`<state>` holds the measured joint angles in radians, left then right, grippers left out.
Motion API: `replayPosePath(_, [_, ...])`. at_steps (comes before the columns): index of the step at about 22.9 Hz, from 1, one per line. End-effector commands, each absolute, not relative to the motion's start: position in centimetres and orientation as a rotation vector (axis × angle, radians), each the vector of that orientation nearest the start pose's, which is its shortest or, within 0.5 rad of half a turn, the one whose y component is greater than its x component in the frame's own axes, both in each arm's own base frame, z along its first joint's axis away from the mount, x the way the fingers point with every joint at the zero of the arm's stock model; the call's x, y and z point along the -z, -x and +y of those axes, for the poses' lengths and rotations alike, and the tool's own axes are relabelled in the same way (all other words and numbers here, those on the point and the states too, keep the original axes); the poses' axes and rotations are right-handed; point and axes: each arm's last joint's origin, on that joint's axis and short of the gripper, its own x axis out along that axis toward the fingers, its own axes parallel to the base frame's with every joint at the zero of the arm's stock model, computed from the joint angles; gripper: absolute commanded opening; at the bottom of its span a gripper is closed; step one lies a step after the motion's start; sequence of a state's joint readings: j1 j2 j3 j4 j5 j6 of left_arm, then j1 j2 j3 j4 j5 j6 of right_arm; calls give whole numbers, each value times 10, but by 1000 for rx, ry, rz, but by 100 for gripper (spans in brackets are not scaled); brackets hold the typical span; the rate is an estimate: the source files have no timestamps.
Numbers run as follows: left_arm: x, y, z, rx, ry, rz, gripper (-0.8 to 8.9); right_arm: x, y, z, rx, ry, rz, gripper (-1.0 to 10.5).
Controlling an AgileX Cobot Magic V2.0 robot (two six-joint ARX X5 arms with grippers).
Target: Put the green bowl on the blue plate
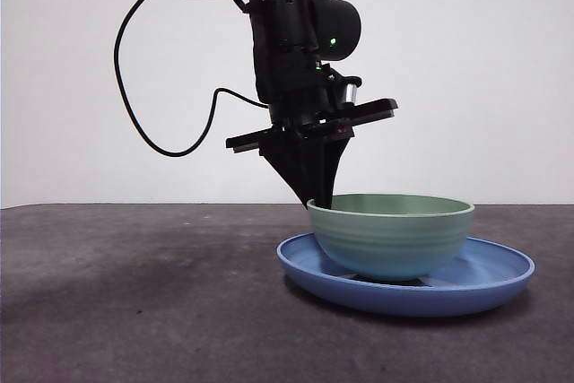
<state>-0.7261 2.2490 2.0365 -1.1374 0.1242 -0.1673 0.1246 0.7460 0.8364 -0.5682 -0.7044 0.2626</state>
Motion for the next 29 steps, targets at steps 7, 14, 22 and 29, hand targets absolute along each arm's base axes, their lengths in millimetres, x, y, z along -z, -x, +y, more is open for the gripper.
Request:
replayPosePath(7, [-219,-341,-318,615,-284,1354,261,-328,-141,37,-761,-370,557,594])
replayPosePath(14, [-273,-342,-296,641,-290,1287,507,-328,-141,37,-761,-369,557,594])
replayPosePath(22, [-413,-265,-226,699,-287,1022,604,-328,-141,37,-761,-369,557,594])
replayPosePath(29, [-455,-197,-169,737,-256,852,603,-328,-141,37,-761,-369,557,594])
